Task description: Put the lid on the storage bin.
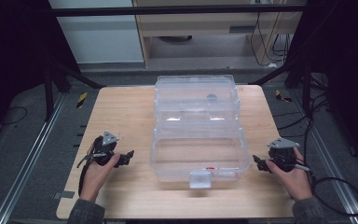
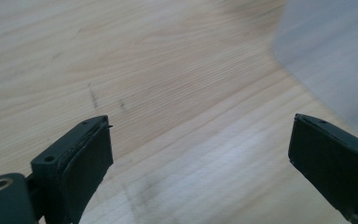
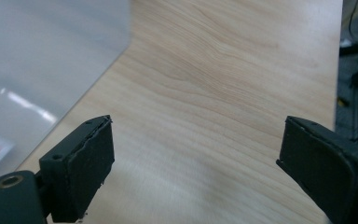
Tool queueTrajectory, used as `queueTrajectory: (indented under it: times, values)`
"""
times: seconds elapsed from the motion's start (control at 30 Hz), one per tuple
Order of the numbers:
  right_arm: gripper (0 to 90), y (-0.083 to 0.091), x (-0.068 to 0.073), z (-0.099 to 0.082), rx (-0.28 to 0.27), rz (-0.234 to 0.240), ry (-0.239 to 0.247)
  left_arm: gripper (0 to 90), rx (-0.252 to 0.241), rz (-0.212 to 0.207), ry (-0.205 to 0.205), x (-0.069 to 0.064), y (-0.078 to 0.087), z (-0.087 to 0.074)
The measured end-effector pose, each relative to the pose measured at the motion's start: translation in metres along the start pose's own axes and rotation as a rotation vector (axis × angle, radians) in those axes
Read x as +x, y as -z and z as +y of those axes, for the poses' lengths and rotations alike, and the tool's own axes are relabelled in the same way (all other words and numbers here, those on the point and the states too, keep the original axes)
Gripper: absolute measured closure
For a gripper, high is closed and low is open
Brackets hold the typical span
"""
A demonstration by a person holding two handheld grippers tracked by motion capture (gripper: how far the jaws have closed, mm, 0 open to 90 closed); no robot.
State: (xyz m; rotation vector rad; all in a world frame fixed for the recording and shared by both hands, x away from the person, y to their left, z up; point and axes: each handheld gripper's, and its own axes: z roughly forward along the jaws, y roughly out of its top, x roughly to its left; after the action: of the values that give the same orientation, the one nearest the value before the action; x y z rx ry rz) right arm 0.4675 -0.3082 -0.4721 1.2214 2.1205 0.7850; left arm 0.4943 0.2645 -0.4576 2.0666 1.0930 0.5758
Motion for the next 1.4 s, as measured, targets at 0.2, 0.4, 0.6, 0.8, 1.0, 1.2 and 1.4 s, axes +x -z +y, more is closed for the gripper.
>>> queueTrajectory:
  times: [0.2, 0.4, 0.6, 0.8, 1.0, 1.2, 1.4]
  values:
    - [16.7, 0.041, -0.003, 0.028, 0.076, 0.025, 0.195, 5.1, -0.003, -0.031, -0.137, -0.024, 0.033, 0.026]
    - [24.1, 0.068, -0.012, 0.088, 0.061, 0.075, 0.288, 4.4, -0.018, -0.109, -0.273, -0.05, 0.057, 0.061]
    - [35.0, 0.076, -0.007, 0.145, 0.079, 0.099, 0.441, 4.6, 0.007, -0.186, -0.373, -0.08, 0.057, 0.081]
    - [47.1, 0.074, 0.007, 0.186, 0.089, 0.143, 0.567, 5.0, 0.02, -0.237, -0.447, -0.103, 0.054, 0.09]
    - [54.8, 0.067, 0.028, 0.216, 0.115, 0.205, 0.687, 5.9, 0.047, -0.278, -0.51, -0.118, 0.048, 0.095]
    - [57.1, 0.044, 0.044, 0.241, 0.167, 0.236, 0.784, 7.1, 0.084, -0.329, -0.564, -0.13, 0.037, 0.094]
    - [56.1, 0.023, 0.05, 0.254, 0.204, 0.248, 0.832, 6.4, 0.127, -0.366, -0.604, -0.14, 0.026, 0.092]
